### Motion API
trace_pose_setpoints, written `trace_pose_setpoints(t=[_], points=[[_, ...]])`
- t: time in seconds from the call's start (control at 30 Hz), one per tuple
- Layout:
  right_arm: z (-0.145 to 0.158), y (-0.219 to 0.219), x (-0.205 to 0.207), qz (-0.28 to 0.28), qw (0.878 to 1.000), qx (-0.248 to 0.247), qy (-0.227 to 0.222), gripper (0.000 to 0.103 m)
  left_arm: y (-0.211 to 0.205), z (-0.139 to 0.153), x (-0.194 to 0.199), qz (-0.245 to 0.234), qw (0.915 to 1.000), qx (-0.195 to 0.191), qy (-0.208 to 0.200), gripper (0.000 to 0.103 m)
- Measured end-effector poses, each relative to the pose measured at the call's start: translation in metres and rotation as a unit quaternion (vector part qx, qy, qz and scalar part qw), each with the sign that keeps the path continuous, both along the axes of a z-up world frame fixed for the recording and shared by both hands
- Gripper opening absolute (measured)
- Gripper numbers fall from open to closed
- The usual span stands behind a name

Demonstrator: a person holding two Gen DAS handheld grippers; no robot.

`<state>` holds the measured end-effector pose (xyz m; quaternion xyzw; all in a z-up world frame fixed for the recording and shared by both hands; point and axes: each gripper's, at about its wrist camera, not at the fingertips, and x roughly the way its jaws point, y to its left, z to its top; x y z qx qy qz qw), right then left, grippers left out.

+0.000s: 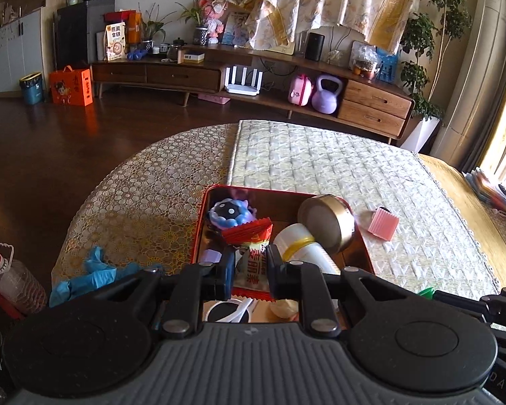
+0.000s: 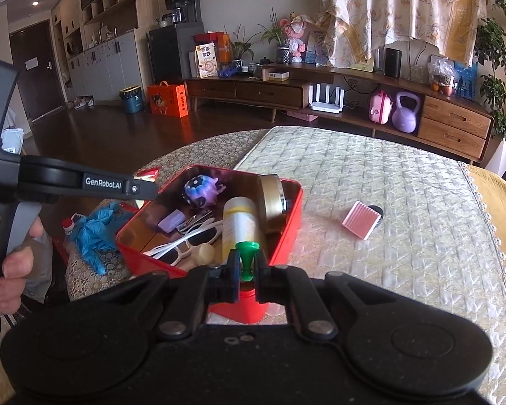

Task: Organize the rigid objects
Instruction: 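Carry the pushpin and snack packet in both tools over the red tin, then open the right tool to drop the pushpin into the tin while the left tool drops the packet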

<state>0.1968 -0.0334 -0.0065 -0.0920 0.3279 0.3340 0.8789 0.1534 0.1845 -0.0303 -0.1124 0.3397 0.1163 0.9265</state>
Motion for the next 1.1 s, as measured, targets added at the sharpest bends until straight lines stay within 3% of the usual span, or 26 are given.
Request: trace_pose_setpoints(t=[0.37, 0.67, 1.1], points=[[-0.021, 0.038, 0.022, 0.019, 0.999, -0.013, 0.033, 0.007, 0.021, -0.032, 0.027, -0.001, 0.9991, -0.027, 0.032, 0.019], [-0.041, 0.066, 0.027, 0.039, 0.998, -0.030, 0.051, 0.007, 0.020, -0.051, 0.047, -0.009, 0.9982, -0.018, 0.056, 0.019], [-0.057, 0.071, 0.039, 0.027, 0.995, -0.036, 0.085, 0.008, 0.012, -0.066, 0.063, -0.037, 0.9960, -0.001, 0.081, 0.019]])
